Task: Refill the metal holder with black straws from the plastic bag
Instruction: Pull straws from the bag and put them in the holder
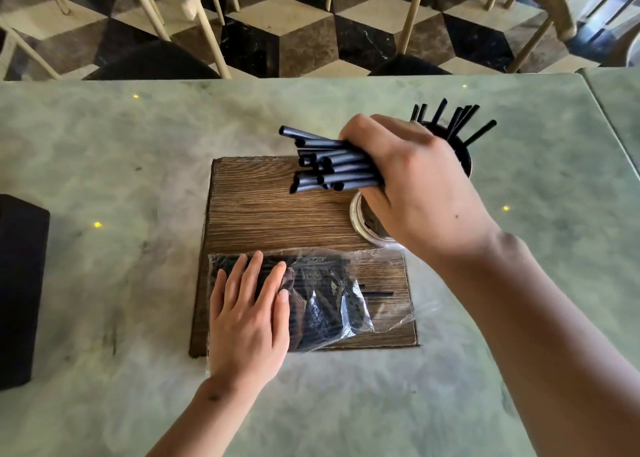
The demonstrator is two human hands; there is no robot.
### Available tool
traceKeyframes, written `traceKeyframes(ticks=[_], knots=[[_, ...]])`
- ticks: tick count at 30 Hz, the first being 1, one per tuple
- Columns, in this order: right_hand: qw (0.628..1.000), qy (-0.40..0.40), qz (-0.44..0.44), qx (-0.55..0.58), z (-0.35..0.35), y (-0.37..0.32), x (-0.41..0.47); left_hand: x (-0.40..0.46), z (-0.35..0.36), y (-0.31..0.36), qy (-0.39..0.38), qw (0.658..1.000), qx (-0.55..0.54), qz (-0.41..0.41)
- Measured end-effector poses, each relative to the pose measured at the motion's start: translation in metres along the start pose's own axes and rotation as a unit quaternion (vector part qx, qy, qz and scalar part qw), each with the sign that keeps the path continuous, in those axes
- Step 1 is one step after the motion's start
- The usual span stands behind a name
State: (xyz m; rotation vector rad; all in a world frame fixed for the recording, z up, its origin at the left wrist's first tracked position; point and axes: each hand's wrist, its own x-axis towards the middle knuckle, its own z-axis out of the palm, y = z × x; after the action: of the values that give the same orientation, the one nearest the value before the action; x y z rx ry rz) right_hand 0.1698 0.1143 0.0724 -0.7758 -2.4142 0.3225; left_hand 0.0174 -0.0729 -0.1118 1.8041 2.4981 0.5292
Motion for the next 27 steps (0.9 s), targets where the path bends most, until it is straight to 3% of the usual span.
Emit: traceKeyframes(ticks=[7, 10, 13, 18, 22, 27], knots=[[0.973, 0.197, 0.072, 0.093, 0.033, 0.010, -0.021, -0.001, 0.000, 0.000, 0.001, 1.000, 0.003, 0.002], [0.951, 0.287, 0.110, 0.039, 0.039, 0.011, -0.026, -0.001, 0.001, 0.000, 0.002, 1.000, 0.004, 0.002], [0.931, 0.321, 0.172, -0.025, 0.041, 0.011, -0.026, -0.001, 0.000, 0.000, 0.003, 1.000, 0.005, 0.002], [0.936, 0.302, 0.175, 0.047, 0.044, 0.020, -0.033, -0.001, -0.001, 0.002, 0.005, 1.000, 0.005, 0.000], [0.950, 0.217, 0.180, -0.131, 0.048, 0.031, -0.040, 0.000, -0.002, 0.001, 0.006, 1.000, 0.009, -0.002], [0.960, 0.172, 0.165, -0.145, 0.040, 0.033, -0.038, -0.001, -0.002, 0.002, 0.003, 1.000, 0.008, -0.001]])
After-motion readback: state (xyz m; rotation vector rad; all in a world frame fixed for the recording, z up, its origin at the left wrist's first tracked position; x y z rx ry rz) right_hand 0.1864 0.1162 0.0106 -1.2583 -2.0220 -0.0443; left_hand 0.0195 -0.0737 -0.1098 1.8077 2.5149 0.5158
